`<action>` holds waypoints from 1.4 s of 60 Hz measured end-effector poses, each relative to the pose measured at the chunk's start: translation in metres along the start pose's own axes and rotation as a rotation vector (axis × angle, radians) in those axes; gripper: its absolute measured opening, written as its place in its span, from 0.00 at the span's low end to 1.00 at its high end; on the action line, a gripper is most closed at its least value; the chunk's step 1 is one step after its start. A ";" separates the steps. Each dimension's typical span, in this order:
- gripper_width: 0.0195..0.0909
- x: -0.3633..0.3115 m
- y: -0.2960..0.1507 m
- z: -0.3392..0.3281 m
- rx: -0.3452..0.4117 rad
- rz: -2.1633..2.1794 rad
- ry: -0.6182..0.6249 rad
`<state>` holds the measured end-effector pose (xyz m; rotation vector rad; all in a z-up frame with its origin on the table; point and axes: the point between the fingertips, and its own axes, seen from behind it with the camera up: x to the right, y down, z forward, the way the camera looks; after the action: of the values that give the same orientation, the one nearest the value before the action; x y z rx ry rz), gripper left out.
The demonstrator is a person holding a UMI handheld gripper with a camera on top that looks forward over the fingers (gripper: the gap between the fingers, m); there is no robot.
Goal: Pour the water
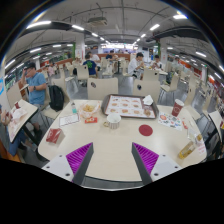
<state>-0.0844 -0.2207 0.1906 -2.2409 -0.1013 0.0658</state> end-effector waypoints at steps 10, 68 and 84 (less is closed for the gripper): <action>0.87 0.034 0.001 0.000 0.006 0.020 0.016; 0.76 0.406 0.102 0.102 0.159 0.081 0.193; 0.37 0.408 0.090 0.123 0.198 0.100 0.199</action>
<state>0.3156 -0.1416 0.0389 -2.0410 0.1206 -0.0898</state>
